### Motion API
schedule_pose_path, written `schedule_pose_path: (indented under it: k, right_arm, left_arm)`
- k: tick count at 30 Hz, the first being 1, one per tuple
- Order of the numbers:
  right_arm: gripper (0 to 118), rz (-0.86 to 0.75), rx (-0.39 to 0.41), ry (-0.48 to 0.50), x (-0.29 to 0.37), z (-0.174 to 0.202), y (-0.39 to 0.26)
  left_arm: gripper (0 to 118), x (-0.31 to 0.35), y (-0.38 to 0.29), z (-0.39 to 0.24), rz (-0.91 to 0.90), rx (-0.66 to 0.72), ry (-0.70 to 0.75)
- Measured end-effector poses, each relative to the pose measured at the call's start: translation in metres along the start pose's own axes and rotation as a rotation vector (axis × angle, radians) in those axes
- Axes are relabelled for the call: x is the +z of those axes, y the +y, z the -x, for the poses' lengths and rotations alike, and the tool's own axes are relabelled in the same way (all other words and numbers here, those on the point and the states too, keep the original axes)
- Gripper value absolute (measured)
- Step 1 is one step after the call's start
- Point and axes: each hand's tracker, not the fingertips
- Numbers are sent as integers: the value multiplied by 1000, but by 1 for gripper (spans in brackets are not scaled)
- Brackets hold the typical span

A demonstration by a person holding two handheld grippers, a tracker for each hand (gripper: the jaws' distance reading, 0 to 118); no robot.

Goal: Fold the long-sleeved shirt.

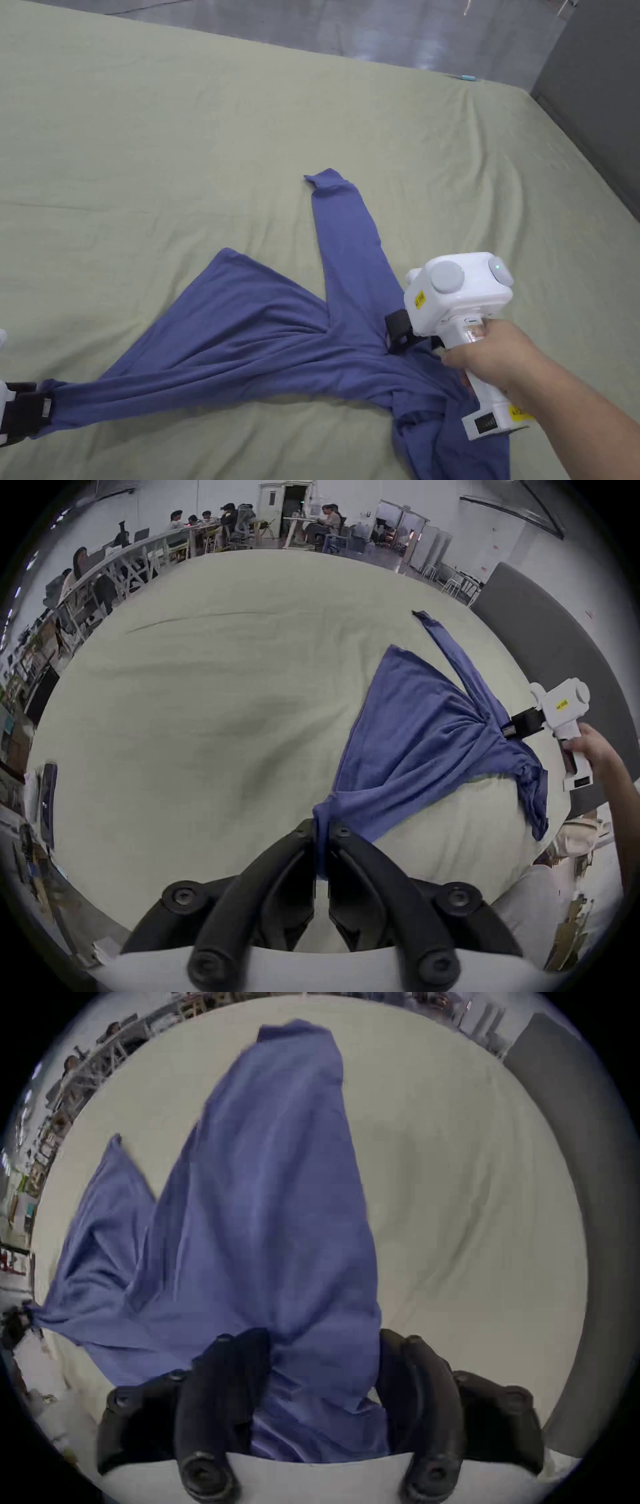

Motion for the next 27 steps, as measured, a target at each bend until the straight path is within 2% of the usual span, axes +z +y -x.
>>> schedule_pose_path:
  k: [1,2,3,4,5,6,7,11,17,20,25,27]
  right_arm:
    - [0,-26,36,-43,8,4,-9]
    - [0,-31,70,-79,13,11,-13]
    - [0,-26,111,-184,17,14,-18]
    - [0,-67,137,-118,26,15,-21]
    - [0,-98,102,-11,38,14,-32]
    - [0,-158,48,33,53,11,-39]
    - [0,-213,18,33,73,7,-48]
    - [0,-415,15,91,178,-16,-93]
    - [0,-675,48,1,334,-36,-150]
    - [0,-757,8,-41,385,-47,-153]
    - [0,-879,-40,-126,449,-60,-119]
    - [0,-923,-29,-165,472,-56,-95]
  left_arm:
    - [0,1,1,-1,0,-1,4]
    - [0,2,3,-1,0,3,3]
    - [0,3,3,-2,-4,7,-2]
    - [0,6,4,-3,-10,14,-9]
    - [0,8,5,-5,-15,15,-8]
    - [0,9,6,-4,-20,14,-5]
    - [0,15,7,-5,-35,15,-9]
    - [0,42,18,-8,-90,31,-36]
    - [0,110,65,-18,-226,30,-146]
    - [0,144,102,-23,-310,61,-202]
    - [0,192,180,-45,-421,-21,-237]
    - [0,202,216,-50,-448,13,-237]
